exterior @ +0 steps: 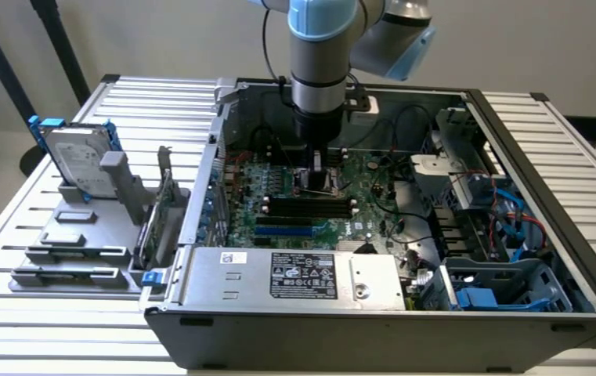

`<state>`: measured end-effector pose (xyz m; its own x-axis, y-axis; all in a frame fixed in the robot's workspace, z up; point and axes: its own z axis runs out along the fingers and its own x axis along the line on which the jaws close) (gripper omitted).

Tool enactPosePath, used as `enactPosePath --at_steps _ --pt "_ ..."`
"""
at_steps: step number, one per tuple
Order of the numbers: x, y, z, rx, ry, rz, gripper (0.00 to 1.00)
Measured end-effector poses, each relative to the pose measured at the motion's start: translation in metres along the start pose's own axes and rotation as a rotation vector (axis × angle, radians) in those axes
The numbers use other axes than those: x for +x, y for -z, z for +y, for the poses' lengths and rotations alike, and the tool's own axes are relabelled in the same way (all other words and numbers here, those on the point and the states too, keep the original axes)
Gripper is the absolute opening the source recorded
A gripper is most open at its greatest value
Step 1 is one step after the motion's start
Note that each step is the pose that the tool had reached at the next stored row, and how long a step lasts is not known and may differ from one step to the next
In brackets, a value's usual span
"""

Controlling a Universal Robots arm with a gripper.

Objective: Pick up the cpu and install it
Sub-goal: 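Place the cpu into insertion slot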

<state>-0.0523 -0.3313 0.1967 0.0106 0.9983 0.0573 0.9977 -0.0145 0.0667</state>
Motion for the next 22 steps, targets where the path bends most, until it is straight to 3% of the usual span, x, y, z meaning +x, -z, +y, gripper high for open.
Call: enactPosePath --at_steps 22 --pt "-0.0013 -0.0023 -0.0004 -0.0016 0.0 -0.0022 0.55"
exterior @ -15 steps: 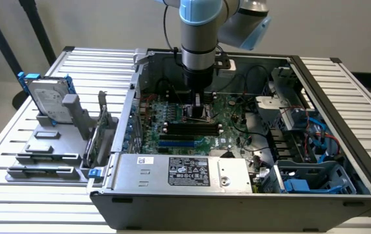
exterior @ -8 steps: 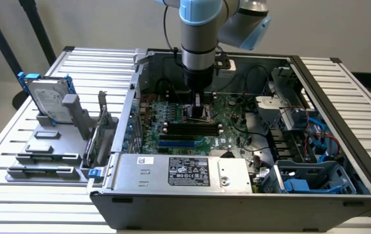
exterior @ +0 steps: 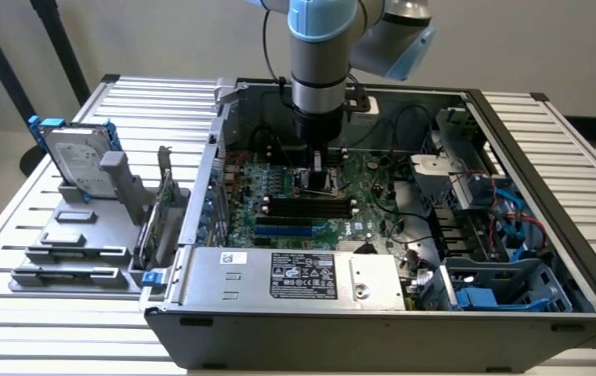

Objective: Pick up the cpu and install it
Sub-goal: 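Place the cpu into insertion slot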

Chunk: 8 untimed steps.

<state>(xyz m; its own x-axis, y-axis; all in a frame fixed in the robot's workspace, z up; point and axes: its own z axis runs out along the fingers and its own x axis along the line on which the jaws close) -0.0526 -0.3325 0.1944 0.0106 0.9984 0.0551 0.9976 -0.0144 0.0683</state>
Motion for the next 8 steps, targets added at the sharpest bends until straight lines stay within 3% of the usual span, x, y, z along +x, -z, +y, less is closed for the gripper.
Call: enactPosePath --at_steps 8 --pt "-0.0002 -0.0006 0.0002 -0.0008 0.0 -0.0003 0.55"
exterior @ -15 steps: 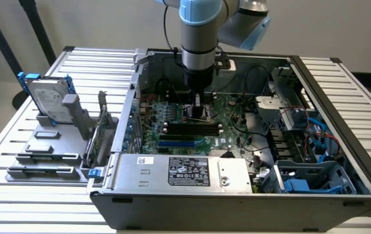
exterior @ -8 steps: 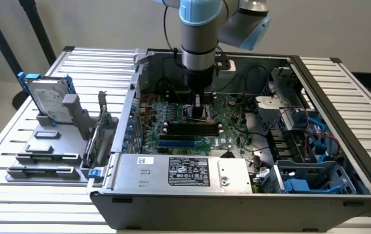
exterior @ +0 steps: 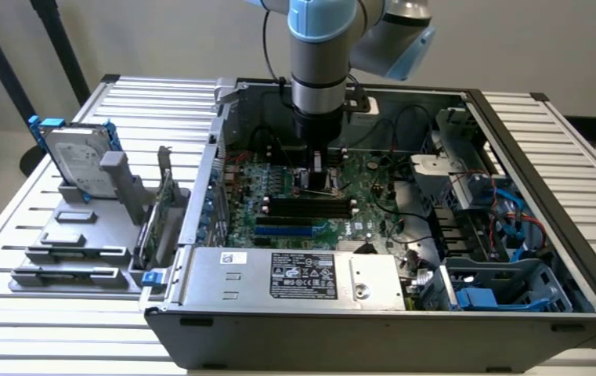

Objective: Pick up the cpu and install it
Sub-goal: 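Place the cpu into insertion slot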

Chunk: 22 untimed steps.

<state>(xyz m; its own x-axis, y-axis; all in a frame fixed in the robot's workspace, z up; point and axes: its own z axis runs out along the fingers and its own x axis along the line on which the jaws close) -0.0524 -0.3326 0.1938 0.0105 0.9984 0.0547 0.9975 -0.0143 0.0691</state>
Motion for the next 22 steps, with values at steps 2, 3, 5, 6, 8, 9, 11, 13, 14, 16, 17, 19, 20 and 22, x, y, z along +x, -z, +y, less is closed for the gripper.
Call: enactPosePath --at_steps 2,3,5,6,8,9,11,13,14,16,17,19,20,22 --pt "0.0 -0.0006 0.0002 -0.0009 0.0 0.002 0.6" --pt "0.0 -0.0004 0.0001 -0.0005 0.0 0.0013 0.6" --pt "0.0 0.0003 0.0 0.0002 0.0 0.0001 0.68" --pt "0.0 0.0011 0.0001 0.0003 0.0 0.0001 0.68" --pt "0.0 0.0046 0.0003 0.0002 0.0 0.0001 0.68" --pt "0.0 0.0071 0.0004 0.0003 0.0 0.0001 0.68" --pt "0.001 0.0128 0.0009 0.0002 0.0 0.0001 0.68" --pt "0.001 0.0199 0.0013 0.0003 0.0 0.0001 0.68" --pt "0.001 0.0234 0.0016 0.0002 0.0 0.0002 0.68" --pt "0.002 0.0287 0.0017 0.0002 0.0 0.0001 0.68" --pt "0.002 0.0307 0.0011 0.0003 0.0 0.0003 0.68" --pt "0.002 0.0347 -0.0018 0.0005 0.0 0.0004 0.68" --pt "0.002 0.0367 -0.0038 0.0005 0.0 0.0007 0.68" --pt "0.002 0.0409 -0.0086 0.0008 0.0 0.0017 0.59"
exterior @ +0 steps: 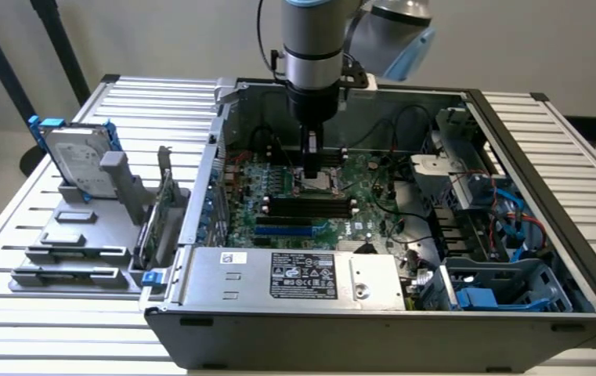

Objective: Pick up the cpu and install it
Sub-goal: 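Place the cpu into insertion slot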

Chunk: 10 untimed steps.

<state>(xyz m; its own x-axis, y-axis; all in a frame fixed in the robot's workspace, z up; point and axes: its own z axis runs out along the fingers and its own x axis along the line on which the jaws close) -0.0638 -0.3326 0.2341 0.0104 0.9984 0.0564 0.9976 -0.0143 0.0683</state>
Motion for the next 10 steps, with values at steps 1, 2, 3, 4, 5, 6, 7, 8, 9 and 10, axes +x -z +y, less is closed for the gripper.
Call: enactPosePath --at_steps 1,2,3,4,5,6,7,8,9,10 --pt "0.0 0.0022 -0.0027 0.0003 0.0 0.0004 0.53" --pt "0.0 0.0041 -0.0055 0.0004 0.0 0.001 0.53" --pt "0.0 0.0058 -0.0082 0.0004 0.0 0.0017 0.47" --pt "0.0 0.0075 -0.0109 0.0008 0.0 0.0021 0.47" --pt "0.0 0.009 -0.0136 0.0015 0.0 0.0027 0.41" --pt "0.0 0.0106 -0.0159 0.0033 -0.001 0.0034 0.35" --pt "0.0 0.0119 -0.018 0.0067 -0.001 0.0034 0.35" --pt "0.0 0.0129 -0.0198 0.011 -0.001 0.0035 0.24" --pt "0.0 0.0136 -0.0214 0.0162 -0.001 0.0034 0.24" --pt "0.0 0.0142 -0.0227 0.0221 -0.002 0.0033 0.18"
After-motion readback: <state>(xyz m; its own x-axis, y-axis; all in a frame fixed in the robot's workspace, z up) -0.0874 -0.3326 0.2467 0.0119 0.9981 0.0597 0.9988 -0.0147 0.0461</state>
